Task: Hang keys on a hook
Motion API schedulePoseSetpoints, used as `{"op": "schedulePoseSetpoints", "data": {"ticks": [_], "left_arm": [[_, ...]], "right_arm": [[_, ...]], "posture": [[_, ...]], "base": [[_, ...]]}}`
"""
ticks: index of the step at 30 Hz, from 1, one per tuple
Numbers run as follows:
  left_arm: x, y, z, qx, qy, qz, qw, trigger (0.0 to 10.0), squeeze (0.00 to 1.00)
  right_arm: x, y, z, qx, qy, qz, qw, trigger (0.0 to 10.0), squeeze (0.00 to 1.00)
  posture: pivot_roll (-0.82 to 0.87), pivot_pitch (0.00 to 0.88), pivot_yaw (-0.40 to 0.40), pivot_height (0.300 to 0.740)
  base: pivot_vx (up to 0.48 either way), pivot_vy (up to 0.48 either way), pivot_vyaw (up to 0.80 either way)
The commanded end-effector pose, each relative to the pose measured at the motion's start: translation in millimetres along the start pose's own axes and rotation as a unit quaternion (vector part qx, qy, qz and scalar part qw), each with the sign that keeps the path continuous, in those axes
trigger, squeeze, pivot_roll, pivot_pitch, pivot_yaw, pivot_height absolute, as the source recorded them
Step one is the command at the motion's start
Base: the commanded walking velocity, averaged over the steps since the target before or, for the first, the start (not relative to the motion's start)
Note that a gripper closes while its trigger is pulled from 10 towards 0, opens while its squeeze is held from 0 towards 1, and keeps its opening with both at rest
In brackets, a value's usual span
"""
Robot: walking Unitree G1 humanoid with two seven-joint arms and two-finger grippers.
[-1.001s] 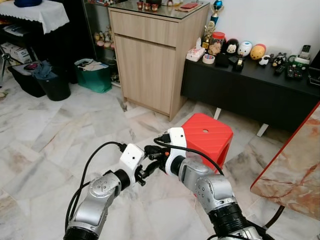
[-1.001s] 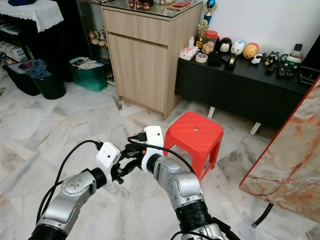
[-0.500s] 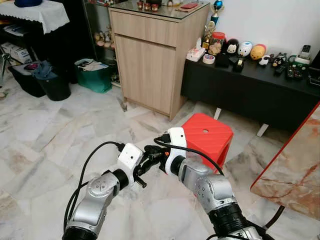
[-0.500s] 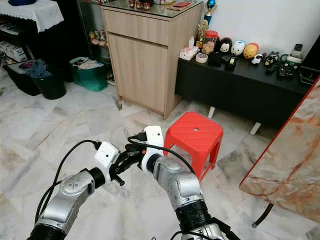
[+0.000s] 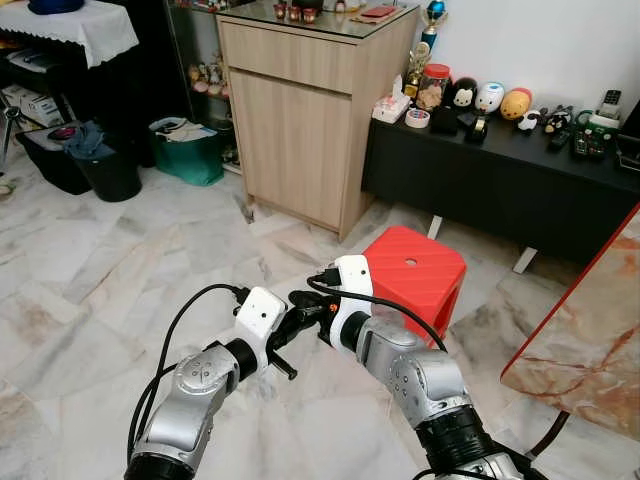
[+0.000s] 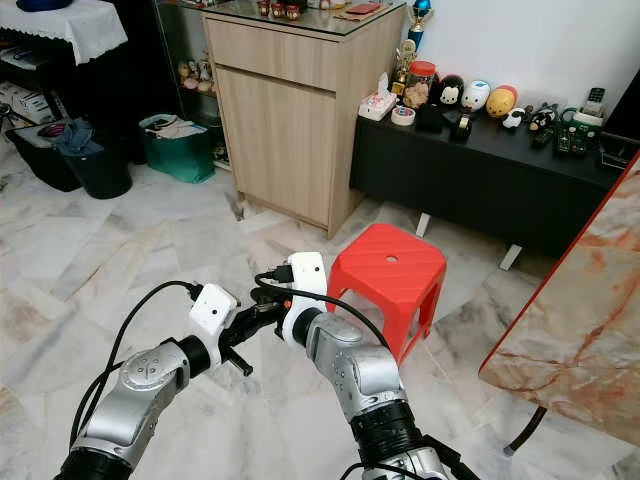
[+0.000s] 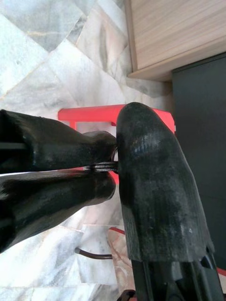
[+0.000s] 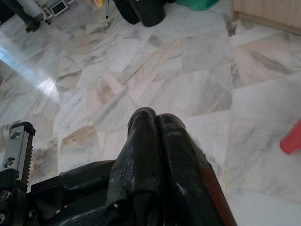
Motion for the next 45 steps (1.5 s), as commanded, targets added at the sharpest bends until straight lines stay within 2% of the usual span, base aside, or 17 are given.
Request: {"op": "schedulePoseSetpoints", "data": {"ticks": [1, 11, 12, 18, 22, 24, 25, 26, 27, 28, 32, 36, 37, 38, 40, 44, 45], "left_arm": [[3.9, 3.2, 2.5, -0.01, 0.008, -0.008, 1.0, 0.0, 0.0], [3.8, 1.6, 2.1, -0.008, 0.007, -0.011, 1.0, 0.0, 0.0], [3.7, 1.6, 2.2, -0.009, 0.007, -0.01, 1.0, 0.0, 0.0], [2.7, 1.7, 2.3, -0.011, 0.002, -0.006, 1.0, 0.0, 0.0], [0.0, 0.9, 2.3, -0.01, -0.009, 0.004, 1.0, 0.0, 0.0], [-0.7, 1.5, 2.4, -0.012, -0.012, 0.006, 1.0, 0.0, 0.0], [-1.5, 1.5, 2.4, -0.014, -0.014, 0.006, 1.0, 0.0, 0.0], [-1.9, 1.7, 2.5, -0.016, -0.015, 0.007, 1.0, 0.0, 0.0], [-2.2, 1.8, 2.6, -0.017, -0.016, 0.008, 1.0, 0.0, 0.0], [-2.5, 1.8, 2.7, -0.018, -0.016, 0.009, 1.0, 0.0, 0.0], [-3.3, 0.7, 3.0, -0.019, -0.02, 0.011, 1.0, 0.0, 0.0], [-1.8, -6.2, 3.3, 0.0, -0.016, 0.003, 1.0, 0.3, 0.0], [-1.8, -6.2, 3.3, 0.0, -0.016, 0.003, 1.0, 0.3, 0.0], [-2.0, -14.0, 2.7, 0.022, -0.017, 0.004, 1.0, 10.0, 0.0], [-6.7, -27.2, 0.3, 0.055, -0.028, 0.003, 0.998, 10.0, 0.0], [-14.3, -45.0, -4.7, 0.095, -0.042, 0.009, 0.995, 10.0, 0.0], [-23.6, -58.4, -9.8, 0.132, -0.057, -0.009, 0.99, 10.0, 0.0]], "right_arm": [[-4.8, -15.2, 6.9, 0.018, -0.002, 0.011, 1.0, 10.0, 0.0], [-3.0, -12.5, 7.1, 0.011, 0.005, 0.008, 1.0, 10.0, 0.0], [-1.6, -11.3, 7.1, 0.007, 0.01, 0.01, 1.0, 10.0, 1.0], [2.6, -8.2, 7.3, -0.003, 0.02, 0.017, 1.0, 10.0, 1.0], [21.4, 10.7, 4.9, -0.06, 0.071, 0.022, 0.995, 10.0, 1.0], [31.2, 11.4, 3.1, -0.058, 0.096, 0.032, 0.993, 10.0, 1.0], [40.7, 9.5, 1.4, -0.05, 0.116, 0.041, 0.991, 10.0, 0.51], [44.7, 7.1, 0.7, -0.043, 0.122, 0.042, 0.991, 10.0, 0.1], [47.3, 5.6, 0.3, -0.038, 0.127, 0.041, 0.99, 10.0, 0.1], [50.9, 4.3, -0.4, -0.035, 0.133, 0.04, 0.99, 10.0, 0.0], [68.4, 6.2, -4.7, -0.037, 0.167, 0.038, 0.985, 10.0, 0.0], [91.0, 27.3, -17.9, -0.065, 0.202, 0.033, 0.977, 10.0, 0.0], [91.0, 27.3, -17.9, -0.065, 0.202, 0.033, 0.977, 10.0, 0.0], [100.1, 44.9, -27.5, -0.092, 0.216, 0.03, 0.972, 10.0, 0.0], [109.7, 73.7, -43.3, -0.133, 0.232, 0.03, 0.963, 10.0, 0.0], [105.4, 112.8, -59.1, -0.194, 0.221, 0.023, 0.956, 10.0, 0.0], [92.7, 136.3, -66.7, -0.226, 0.203, 0.028, 0.952, 10.0, 0.0]], "posture": [[0.11, 0.021, -0.059, 0.74], [0.11, 0.021, -0.058, 0.74], [0.11, 0.021, -0.058, 0.74], [0.11, 0.02, -0.058, 0.74], [0.11, 0.019, -0.056, 0.74], [0.11, 0.019, -0.055, 0.74], [0.11, 0.017, -0.051, 0.74], [0.11, 0.014, -0.05, 0.74], [0.11, 0.014, -0.05, 0.74], [0.11, 0.011, -0.047, 0.74], [0.12, 0.006, -0.044, 0.74], [0.12, 0.0, -0.038, 0.74], [0.12, 0.0, -0.038, 0.74], [0.11, 0.0, -0.035, 0.74], [0.11, 0.0, -0.032, 0.74], [0.1, 0.0, -0.027, 0.74], [0.1, 0.0, -0.025, 0.74]], "base": [[0.0, 0.0, 0.0], [0.0, 0.0, 0.0], [0.0, 0.0, 0.0], [0.0, 0.0, 0.0], [0.0, 0.0, 0.0], [0.0, 0.0, 0.0], [0.0, 0.0, 0.0], [0.0, 0.0, 0.0], [0.0, 0.0, 0.0], [0.0, 0.0, 0.0], [0.0, 0.0, 0.0], [0.0, 0.0, 0.0], [0.0, 0.0, 0.0], [0.0, 0.0, 0.0], [0.0, 0.0, 0.0], [0.0, 0.0, 0.0], [0.0, 0.0, 0.0]]}}
Point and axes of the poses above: a point about 5 cm out from each wrist's last joint towards the gripper, its own z axis pointing out of the wrist towards the gripper, its own x axis along the axis of the wrist's last joint, y = z × x, the point moved 5 cm from there along z, pointing out of the wrist towards the gripper, and after that the axes turned 15 degrees about z, right-handed, at the moved point
